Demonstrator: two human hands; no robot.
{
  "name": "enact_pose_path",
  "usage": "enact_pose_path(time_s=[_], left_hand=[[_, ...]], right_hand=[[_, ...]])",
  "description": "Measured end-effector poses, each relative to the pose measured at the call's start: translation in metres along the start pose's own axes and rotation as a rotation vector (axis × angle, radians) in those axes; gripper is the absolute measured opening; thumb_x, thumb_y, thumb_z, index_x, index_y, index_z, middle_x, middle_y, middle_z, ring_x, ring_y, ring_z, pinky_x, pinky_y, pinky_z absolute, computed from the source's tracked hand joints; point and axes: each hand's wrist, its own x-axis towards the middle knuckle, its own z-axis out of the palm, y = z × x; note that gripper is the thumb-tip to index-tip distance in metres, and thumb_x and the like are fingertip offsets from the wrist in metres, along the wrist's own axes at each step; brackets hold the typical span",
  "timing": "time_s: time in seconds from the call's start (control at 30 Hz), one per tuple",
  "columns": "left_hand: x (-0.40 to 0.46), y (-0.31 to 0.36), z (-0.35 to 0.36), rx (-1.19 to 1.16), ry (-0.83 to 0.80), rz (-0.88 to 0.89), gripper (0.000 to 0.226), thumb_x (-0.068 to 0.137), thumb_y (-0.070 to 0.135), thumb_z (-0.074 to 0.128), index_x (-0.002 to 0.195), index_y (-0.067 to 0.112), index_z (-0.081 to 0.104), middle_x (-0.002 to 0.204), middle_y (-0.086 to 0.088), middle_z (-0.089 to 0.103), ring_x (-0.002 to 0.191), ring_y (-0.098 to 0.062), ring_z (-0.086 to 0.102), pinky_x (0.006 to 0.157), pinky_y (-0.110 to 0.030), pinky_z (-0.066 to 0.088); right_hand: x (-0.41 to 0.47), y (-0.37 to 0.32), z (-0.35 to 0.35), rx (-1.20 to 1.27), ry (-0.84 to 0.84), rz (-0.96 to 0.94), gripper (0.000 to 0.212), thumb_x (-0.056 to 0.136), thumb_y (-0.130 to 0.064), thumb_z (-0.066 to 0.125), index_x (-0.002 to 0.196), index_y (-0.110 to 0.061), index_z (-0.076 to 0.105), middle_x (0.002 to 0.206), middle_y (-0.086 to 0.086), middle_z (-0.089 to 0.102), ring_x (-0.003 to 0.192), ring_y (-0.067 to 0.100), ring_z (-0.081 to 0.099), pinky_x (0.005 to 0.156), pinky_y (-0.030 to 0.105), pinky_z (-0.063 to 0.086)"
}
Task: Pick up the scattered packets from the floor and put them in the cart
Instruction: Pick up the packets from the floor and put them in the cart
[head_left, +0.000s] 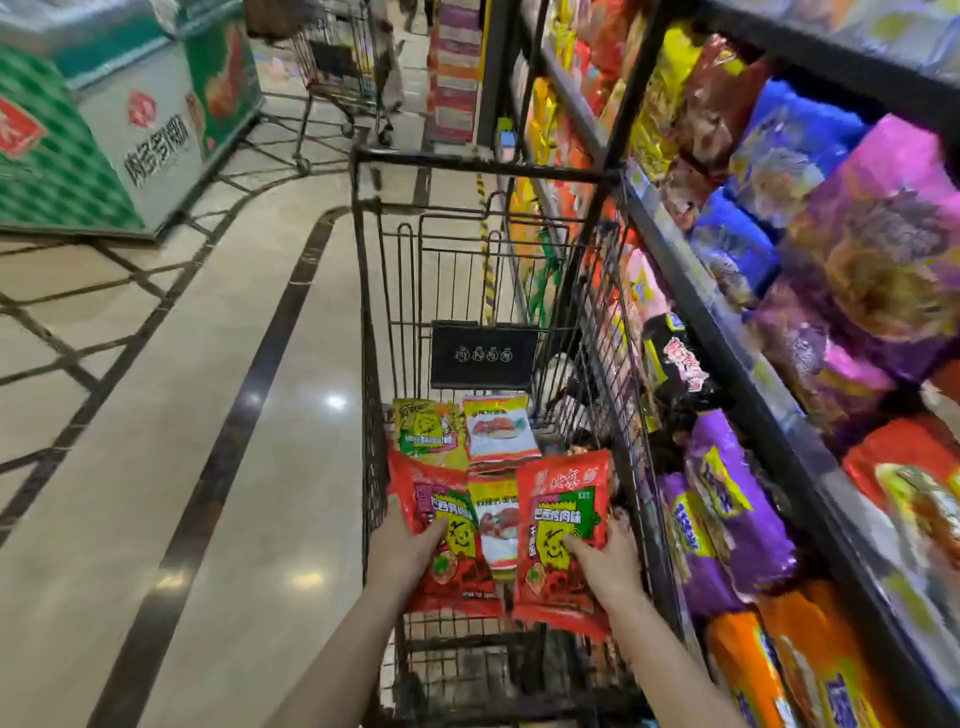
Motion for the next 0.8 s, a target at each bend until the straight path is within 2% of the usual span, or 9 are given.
enact_pose_path(time_s=[0.17, 0.3, 0.4, 0.47, 0.53, 0.6, 0.7, 0.8], left_hand=[[0.068, -0.014, 0.031, 0.049, 0.012, -0.154, 0.057, 0.084, 0.03, 0.068, 0.133, 0.011, 0.046, 0.115, -0.009, 0.066, 0.103, -0.027, 0.062, 0.086, -0.029, 0.044], [0.112, -0.035, 0.045, 0.084, -0.033, -0.254, 0.062, 0.084, 0.032, 0.067, 0.136, 0.01, 0.041, 0.106, -0.004, 0.067, 0.091, -0.022, 0.063, 0.087, -0.029, 0.048], [0.133, -0.048, 0.052, 0.098, -0.057, -0.295, 0.057, 0.085, 0.028, 0.067, 0.133, 0.01, 0.042, 0.11, -0.008, 0.067, 0.093, -0.024, 0.064, 0.085, -0.028, 0.048], [0.144, -0.056, 0.053, 0.096, -0.085, -0.33, 0.052, 0.085, 0.028, 0.067, 0.129, 0.01, 0.045, 0.111, -0.007, 0.067, 0.096, -0.026, 0.064, 0.088, -0.029, 0.048], [0.154, -0.069, 0.057, 0.087, -0.1, -0.37, 0.053, 0.084, 0.03, 0.068, 0.128, 0.012, 0.047, 0.112, -0.009, 0.067, 0.099, -0.028, 0.064, 0.093, -0.038, 0.049], [0.159, -0.076, 0.061, 0.111, -0.049, -0.4, 0.053, 0.083, 0.031, 0.069, 0.128, 0.012, 0.048, 0.114, -0.01, 0.066, 0.103, -0.029, 0.062, 0.094, -0.04, 0.048], [0.162, -0.08, 0.07, 0.19, 0.084, -0.448, 0.053, 0.086, 0.022, 0.066, 0.129, 0.004, 0.04, 0.121, -0.017, 0.059, 0.111, -0.034, 0.056, 0.088, -0.036, 0.042], [0.164, -0.087, 0.078, 0.247, 0.149, -0.416, 0.066, 0.087, 0.011, 0.059, 0.143, 0.011, 0.024, 0.133, -0.018, 0.045, 0.119, -0.037, 0.048, 0.093, -0.044, 0.041]], right_hand=[[0.096, 0.016, 0.035, -0.102, -0.164, 0.108, 0.045, 0.083, -0.017, 0.069, 0.124, -0.007, 0.053, 0.121, 0.011, 0.06, 0.115, 0.028, 0.055, 0.102, 0.037, 0.043], [0.149, 0.037, 0.061, -0.155, -0.303, 0.231, 0.064, 0.084, -0.023, 0.069, 0.138, -0.006, 0.041, 0.139, 0.014, 0.049, 0.128, 0.029, 0.047, 0.109, 0.044, 0.037], [0.17, 0.037, 0.073, -0.188, -0.325, 0.291, 0.064, 0.084, -0.018, 0.069, 0.139, -0.002, 0.04, 0.14, 0.012, 0.047, 0.13, 0.028, 0.044, 0.108, 0.036, 0.036], [0.183, 0.038, 0.079, -0.198, -0.363, 0.317, 0.056, 0.088, -0.013, 0.064, 0.137, -0.001, 0.04, 0.128, 0.005, 0.048, 0.129, 0.027, 0.044, 0.1, 0.027, 0.036], [0.194, 0.039, 0.082, -0.173, -0.386, 0.338, 0.049, 0.089, -0.01, 0.062, 0.134, -0.003, 0.044, 0.126, 0.009, 0.053, 0.124, 0.027, 0.048, 0.092, 0.023, 0.038], [0.204, 0.045, 0.087, -0.168, -0.37, 0.364, 0.045, 0.088, -0.009, 0.062, 0.131, -0.004, 0.047, 0.128, 0.015, 0.057, 0.119, 0.028, 0.053, 0.091, 0.025, 0.039], [0.212, 0.057, 0.096, -0.178, -0.231, 0.368, 0.042, 0.087, -0.005, 0.063, 0.126, 0.0, 0.05, 0.125, 0.018, 0.059, 0.114, 0.03, 0.056, 0.093, 0.031, 0.041], [0.214, 0.068, 0.101, -0.282, -0.134, 0.324, 0.05, 0.088, -0.012, 0.063, 0.133, -0.004, 0.042, 0.132, 0.016, 0.052, 0.119, 0.031, 0.052, 0.101, 0.037, 0.042]])
